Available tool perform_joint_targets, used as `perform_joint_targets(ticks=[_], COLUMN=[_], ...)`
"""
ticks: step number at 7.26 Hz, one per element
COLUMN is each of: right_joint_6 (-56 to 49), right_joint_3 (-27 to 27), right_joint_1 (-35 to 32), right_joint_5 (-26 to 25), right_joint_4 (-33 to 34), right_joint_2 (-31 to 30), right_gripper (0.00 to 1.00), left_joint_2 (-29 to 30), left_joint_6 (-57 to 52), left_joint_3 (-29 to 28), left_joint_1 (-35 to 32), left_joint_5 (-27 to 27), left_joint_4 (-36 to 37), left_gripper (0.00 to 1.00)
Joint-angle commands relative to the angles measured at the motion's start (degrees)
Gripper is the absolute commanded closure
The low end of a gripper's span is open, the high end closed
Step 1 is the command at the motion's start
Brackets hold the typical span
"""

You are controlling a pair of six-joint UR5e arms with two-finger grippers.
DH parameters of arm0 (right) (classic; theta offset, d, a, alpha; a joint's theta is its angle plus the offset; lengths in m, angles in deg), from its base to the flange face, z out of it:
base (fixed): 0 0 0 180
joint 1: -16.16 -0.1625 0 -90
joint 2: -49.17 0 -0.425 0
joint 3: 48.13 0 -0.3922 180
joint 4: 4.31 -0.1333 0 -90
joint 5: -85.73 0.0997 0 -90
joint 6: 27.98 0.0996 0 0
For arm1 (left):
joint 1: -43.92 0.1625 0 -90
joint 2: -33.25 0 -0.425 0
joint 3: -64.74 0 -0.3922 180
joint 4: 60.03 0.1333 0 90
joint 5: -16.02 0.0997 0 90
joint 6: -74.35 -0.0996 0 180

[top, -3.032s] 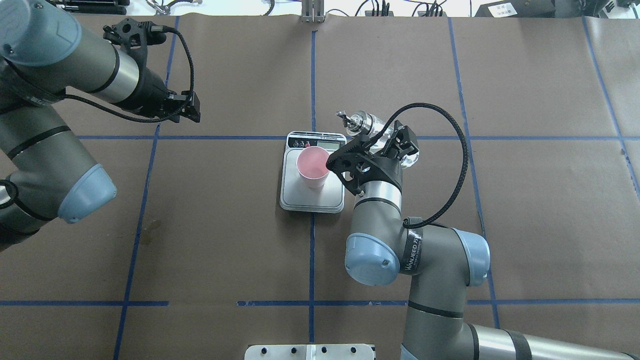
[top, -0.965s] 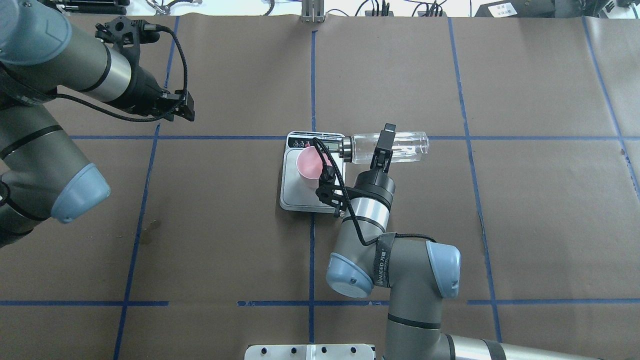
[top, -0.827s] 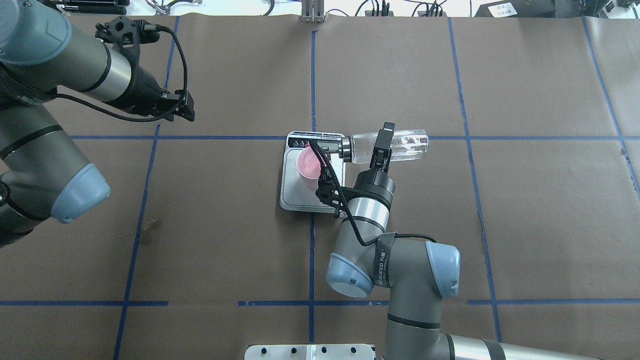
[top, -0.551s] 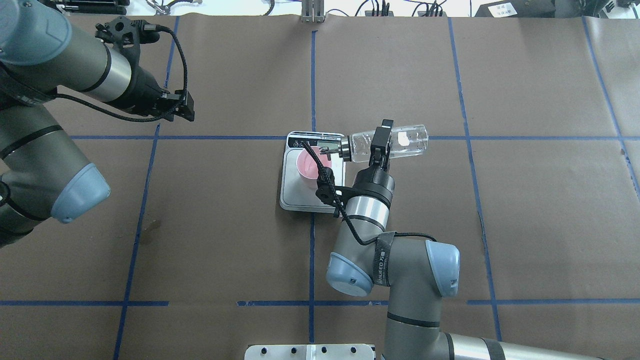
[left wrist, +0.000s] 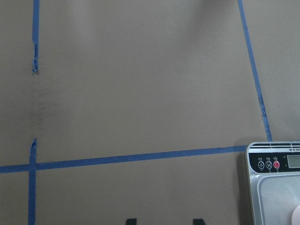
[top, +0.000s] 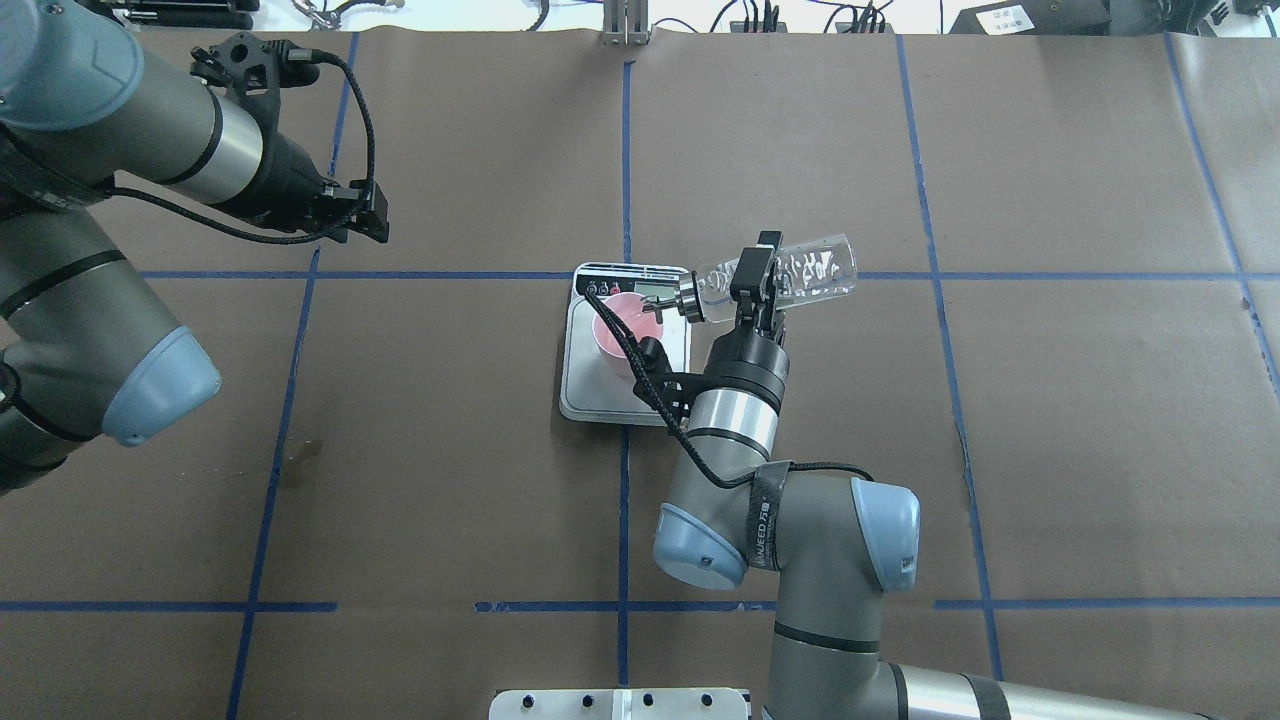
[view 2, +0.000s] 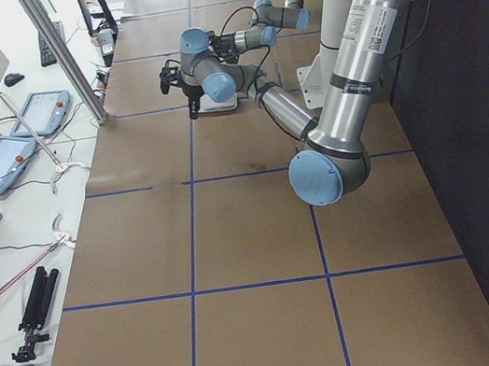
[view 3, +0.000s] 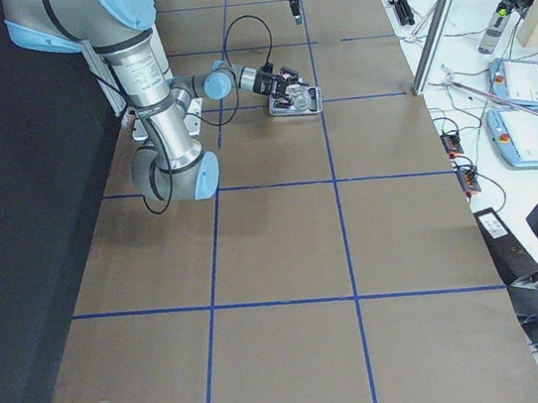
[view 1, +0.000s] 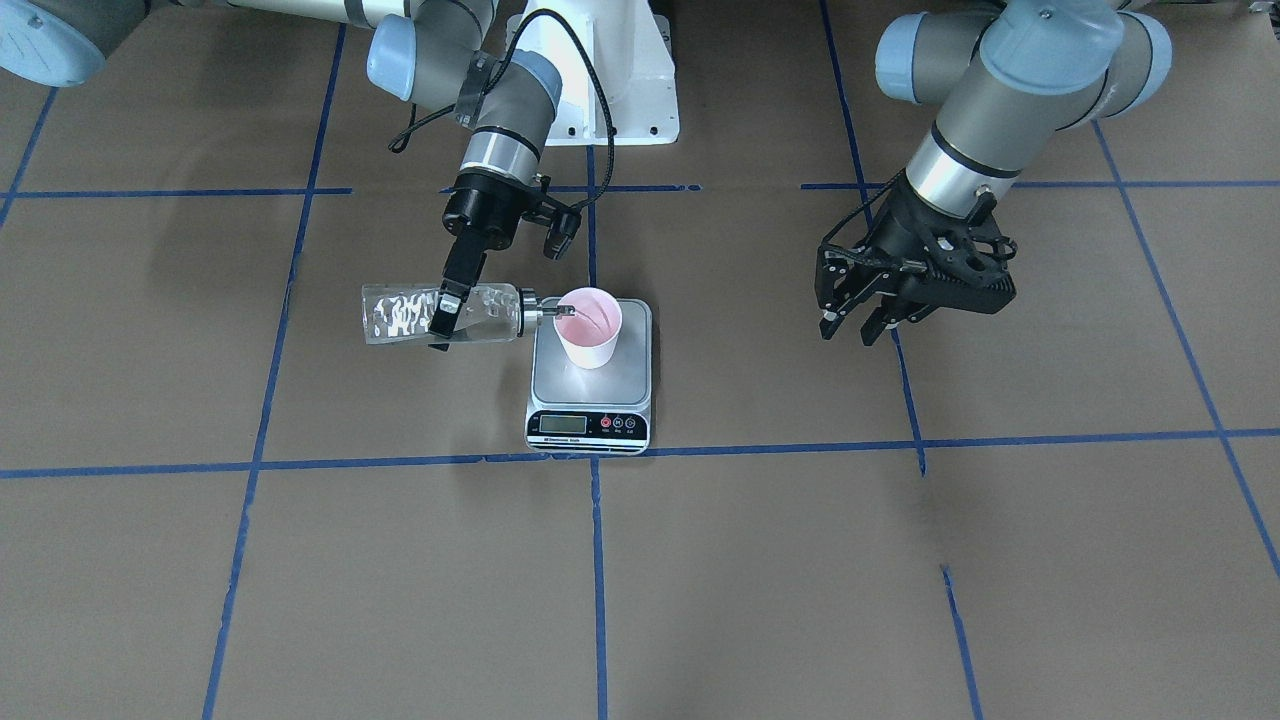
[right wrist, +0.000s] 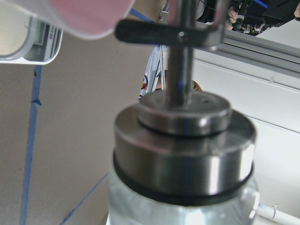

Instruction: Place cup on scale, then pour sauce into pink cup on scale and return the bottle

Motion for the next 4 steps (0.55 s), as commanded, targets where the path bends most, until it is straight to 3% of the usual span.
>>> perform_joint_targets(ticks=[1,4], right_joint_6=[-3.1,-4.4], right_joint_3=[0.1,0.1], right_joint_1=[0.0,0.0], right_joint_5=[-0.5,-1.0], right_joint_4=[0.0,0.0], right_joint_2=[-0.1,-0.2], right_gripper=[1.0,1.0], left_joint_2=[0.0,-0.1], left_joint_6=[0.0,0.0], left_joint_3=[0.1,0.1], left_joint_1=[0.0,0.0], left_joint_5=[0.0,0.0], left_joint_4=[0.0,0.0], left_gripper=[0.5,0.49])
